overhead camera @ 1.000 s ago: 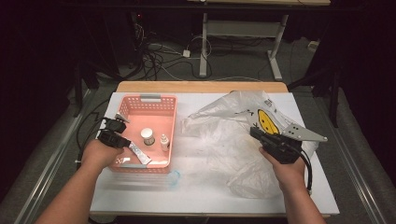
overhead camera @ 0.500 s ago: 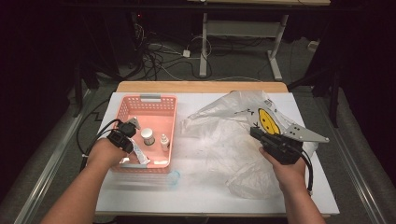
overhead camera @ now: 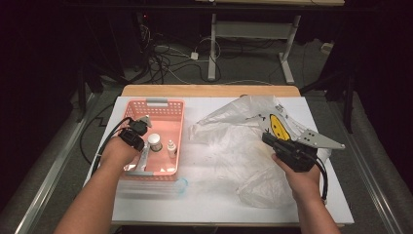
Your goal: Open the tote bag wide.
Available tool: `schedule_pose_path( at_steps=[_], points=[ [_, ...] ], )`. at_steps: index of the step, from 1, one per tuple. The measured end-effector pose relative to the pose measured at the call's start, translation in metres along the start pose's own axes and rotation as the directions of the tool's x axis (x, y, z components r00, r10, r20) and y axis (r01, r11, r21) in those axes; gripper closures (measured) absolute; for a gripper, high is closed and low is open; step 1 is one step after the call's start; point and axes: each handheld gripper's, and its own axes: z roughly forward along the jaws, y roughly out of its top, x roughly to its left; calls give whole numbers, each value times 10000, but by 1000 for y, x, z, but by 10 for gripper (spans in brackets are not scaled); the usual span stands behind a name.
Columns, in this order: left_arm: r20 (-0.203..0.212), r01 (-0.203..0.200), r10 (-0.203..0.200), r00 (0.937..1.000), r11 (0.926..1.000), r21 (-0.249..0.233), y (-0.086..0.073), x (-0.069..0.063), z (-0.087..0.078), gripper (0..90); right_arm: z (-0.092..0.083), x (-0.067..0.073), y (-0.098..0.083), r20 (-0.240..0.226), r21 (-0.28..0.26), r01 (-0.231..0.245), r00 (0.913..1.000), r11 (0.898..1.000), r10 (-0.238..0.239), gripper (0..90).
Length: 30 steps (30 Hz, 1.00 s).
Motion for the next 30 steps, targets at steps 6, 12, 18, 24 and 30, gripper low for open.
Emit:
schedule_pose_path(
  at_steps=[6,12,18,24,30],
  points=[
    [-125,-86,77,9999,9977,-671,-12,1,-11,876,-1,0,0,62,5,6,10000,10000,-6,900],
    [779,443,-341,9964,9900,-1342,-22,5,-20,870,-2,1,0,68,-5,103,9999,9999,-103,900],
    [1557,767,-576,9861,9898,-1198,-21,8,-18,728,-2,2,0,136,-5,133,9998,9999,-133,900],
    [1896,840,-703,9793,9943,-651,-15,7,-8,516,-1,2,0,105,11,172,9998,9999,-172,900],
    [1803,823,-795,9804,9966,-84,-7,4,2,495,-1,2,0,97,17,221,9997,9998,-221,900]
  ],
)
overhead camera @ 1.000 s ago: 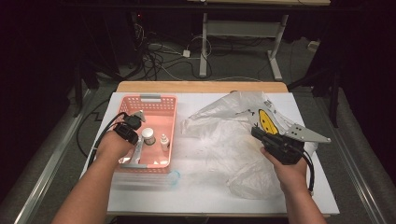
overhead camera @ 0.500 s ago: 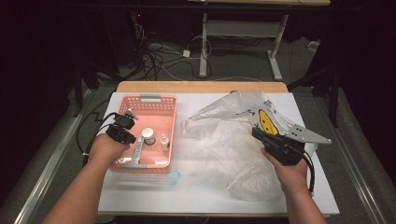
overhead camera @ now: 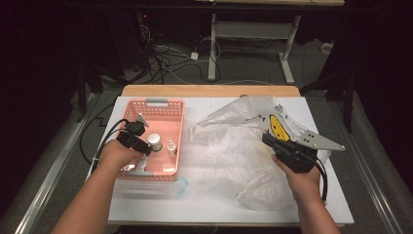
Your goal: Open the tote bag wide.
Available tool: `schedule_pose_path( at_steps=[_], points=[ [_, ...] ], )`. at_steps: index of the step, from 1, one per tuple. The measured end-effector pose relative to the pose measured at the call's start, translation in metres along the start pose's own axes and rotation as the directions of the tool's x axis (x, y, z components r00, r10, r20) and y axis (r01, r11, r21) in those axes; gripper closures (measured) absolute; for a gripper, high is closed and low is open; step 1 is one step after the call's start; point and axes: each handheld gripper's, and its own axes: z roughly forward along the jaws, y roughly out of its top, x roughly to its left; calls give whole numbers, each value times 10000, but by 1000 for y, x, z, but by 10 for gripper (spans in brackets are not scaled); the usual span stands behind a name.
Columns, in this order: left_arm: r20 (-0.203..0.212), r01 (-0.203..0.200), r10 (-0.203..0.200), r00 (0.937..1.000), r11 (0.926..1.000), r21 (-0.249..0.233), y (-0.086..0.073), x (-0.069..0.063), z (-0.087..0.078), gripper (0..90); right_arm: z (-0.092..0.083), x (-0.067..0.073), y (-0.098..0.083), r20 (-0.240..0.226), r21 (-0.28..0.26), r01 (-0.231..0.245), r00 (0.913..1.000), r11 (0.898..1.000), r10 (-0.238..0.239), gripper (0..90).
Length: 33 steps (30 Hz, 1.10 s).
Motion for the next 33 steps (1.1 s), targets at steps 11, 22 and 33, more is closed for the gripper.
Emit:
schedule_pose_path(
  at_steps=[11,22,33],
  points=[
    [-121,370,-363,9993,9977,561,5,4,6,612,0,0,0,3,5,16,10000,10000,-16,900],
    [-577,596,-576,9967,9976,343,4,4,4,681,0,0,0,-2,11,-5,10000,10000,5,900],
    [-426,659,-687,9967,9959,-620,-2,8,-7,681,-2,-1,0,54,-34,-19,10000,10000,19,900]
  ],
)
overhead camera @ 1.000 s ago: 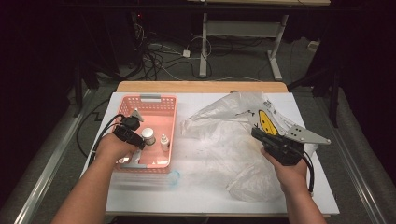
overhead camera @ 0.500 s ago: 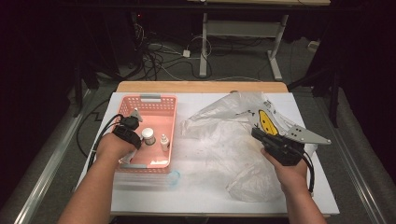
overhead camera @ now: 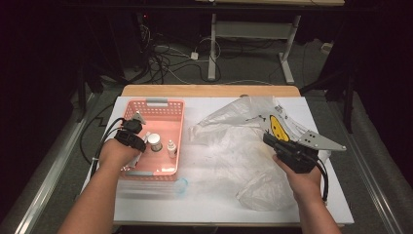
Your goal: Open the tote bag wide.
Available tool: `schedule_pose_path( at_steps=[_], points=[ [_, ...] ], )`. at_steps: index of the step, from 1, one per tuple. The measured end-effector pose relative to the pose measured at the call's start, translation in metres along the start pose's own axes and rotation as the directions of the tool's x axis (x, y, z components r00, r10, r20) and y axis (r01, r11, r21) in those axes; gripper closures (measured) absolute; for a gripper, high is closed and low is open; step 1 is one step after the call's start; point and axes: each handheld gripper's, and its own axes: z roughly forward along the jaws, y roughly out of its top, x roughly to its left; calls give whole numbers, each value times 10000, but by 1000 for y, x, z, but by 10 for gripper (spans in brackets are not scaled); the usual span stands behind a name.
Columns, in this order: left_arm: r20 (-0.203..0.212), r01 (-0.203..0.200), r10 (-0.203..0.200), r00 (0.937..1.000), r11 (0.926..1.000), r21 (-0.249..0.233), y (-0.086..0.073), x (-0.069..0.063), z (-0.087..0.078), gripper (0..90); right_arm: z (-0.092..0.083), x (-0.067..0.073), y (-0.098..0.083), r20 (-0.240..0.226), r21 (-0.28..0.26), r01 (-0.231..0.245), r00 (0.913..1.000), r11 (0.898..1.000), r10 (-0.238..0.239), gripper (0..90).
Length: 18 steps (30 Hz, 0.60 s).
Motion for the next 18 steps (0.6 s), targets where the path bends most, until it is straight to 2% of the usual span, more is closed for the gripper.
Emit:
schedule_pose_path(
  at_steps=[5,11,15,17,18],
  points=[
    [186,98,-85,9998,9973,-723,-5,5,-9,682,-1,-1,0,15,-41,11,10000,10000,-11,900],
    [313,-65,117,9994,9872,-1597,-12,6,-20,681,-2,-1,1,37,-56,19,10000,10000,-18,900],
    [497,-64,178,9986,9753,-2209,-18,7,-26,681,-2,0,1,34,-62,36,10000,10000,-36,900],
    [697,-154,352,9969,9637,-2665,-22,7,-28,681,-3,0,1,34,-69,22,10000,10000,-22,900],
    [648,-203,404,9971,9581,-2856,-24,7,-29,681,-3,0,1,41,-72,12,10000,10000,-12,900]
  ],
)
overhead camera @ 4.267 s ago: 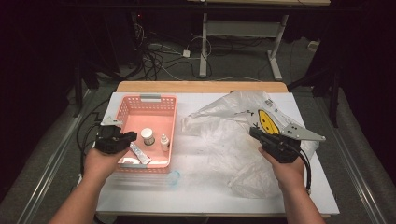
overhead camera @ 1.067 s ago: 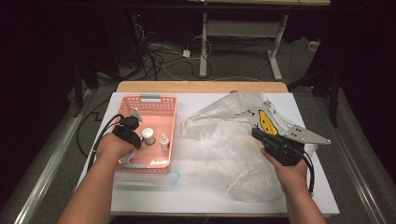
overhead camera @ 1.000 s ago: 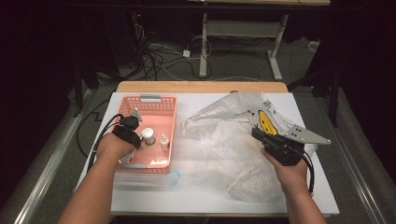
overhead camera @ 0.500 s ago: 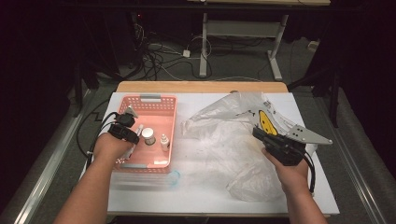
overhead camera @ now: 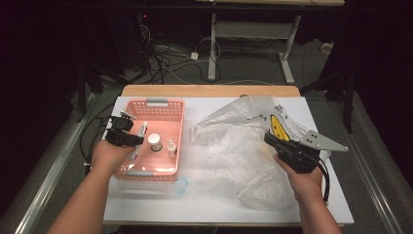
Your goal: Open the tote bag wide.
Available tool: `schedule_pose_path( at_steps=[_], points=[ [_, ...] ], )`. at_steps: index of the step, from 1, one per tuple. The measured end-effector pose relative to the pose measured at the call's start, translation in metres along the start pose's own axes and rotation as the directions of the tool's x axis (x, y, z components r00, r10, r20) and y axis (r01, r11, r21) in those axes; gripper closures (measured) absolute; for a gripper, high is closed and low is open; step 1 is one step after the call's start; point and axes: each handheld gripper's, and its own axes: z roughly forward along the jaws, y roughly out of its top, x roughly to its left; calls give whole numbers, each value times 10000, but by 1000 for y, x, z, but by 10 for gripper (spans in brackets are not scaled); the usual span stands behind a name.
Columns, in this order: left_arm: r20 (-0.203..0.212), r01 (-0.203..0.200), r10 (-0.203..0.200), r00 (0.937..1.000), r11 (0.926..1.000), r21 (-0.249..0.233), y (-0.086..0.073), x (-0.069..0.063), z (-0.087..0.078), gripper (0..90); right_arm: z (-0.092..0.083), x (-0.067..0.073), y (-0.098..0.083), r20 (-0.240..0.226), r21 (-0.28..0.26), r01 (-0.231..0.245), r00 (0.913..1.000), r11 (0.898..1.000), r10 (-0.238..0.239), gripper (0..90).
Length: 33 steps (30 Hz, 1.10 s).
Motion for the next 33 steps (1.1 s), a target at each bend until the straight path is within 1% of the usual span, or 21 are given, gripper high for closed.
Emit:
schedule_pose_path(
  at_steps=[1,3,5,10,11,12,14,19,21,24,25,26,28,31,33],
  points=[
    [-58,-14,13,10000,9999,-140,-2,0,-2,681,0,0,0,5,-23,-10,10000,10000,10,900],
    [34,-12,14,10000,9989,-473,-5,2,-5,682,0,-1,0,16,-55,18,10000,10000,-18,900],
    [28,-105,107,9999,9973,-728,-8,2,-7,681,0,-1,0,21,-56,21,10000,10000,-21,900],
    [142,-246,267,9995,9908,-1331,-14,-1,-14,681,0,-1,0,22,-54,35,10000,10000,-35,900],
    [10,-289,293,9996,9901,-1371,-15,-3,-15,681,0,0,0,18,-52,38,10000,10000,-37,900],
    [-33,-260,258,9997,9898,-1402,-16,-4,-17,681,0,0,0,19,-41,4,10000,10000,-4,900],
    [4,-380,386,9993,9864,-1597,-19,-7,-19,681,-1,0,0,27,-5,-12,10000,10000,12,900],
    [124,-719,755,9971,9800,-1856,-27,-14,-22,681,0,1,0,34,-2,25,10000,10000,-25,900],
    [180,-682,731,9972,9783,-1956,-30,-14,-23,681,-1,1,0,35,-6,23,10000,10000,-23,900],
    [224,-691,760,9969,9722,-2237,-35,-15,-25,681,-1,1,0,39,-33,76,10000,10000,-76,900],
    [164,-756,815,9965,9706,-2284,-36,-16,-26,681,-1,1,0,27,-31,72,10000,10000,-72,900],
    [86,-907,953,9954,9685,-2320,-38,-18,-27,681,-1,1,0,34,-51,114,9999,9999,-114,900],
    [75,-1131,1183,9929,9642,-2398,-42,-22,-28,681,-1,1,0,21,-55,114,9999,9999,-113,900],
    [53,-1327,1380,9904,9613,-2416,-47,-26,-28,681,-1,2,0,25,-46,55,10000,10000,-55,900],
    [129,-1290,1366,9905,9592,-2514,-49,-27,-28,681,0,3,0,23,-5,47,10000,10000,-47,900]
  ],
)
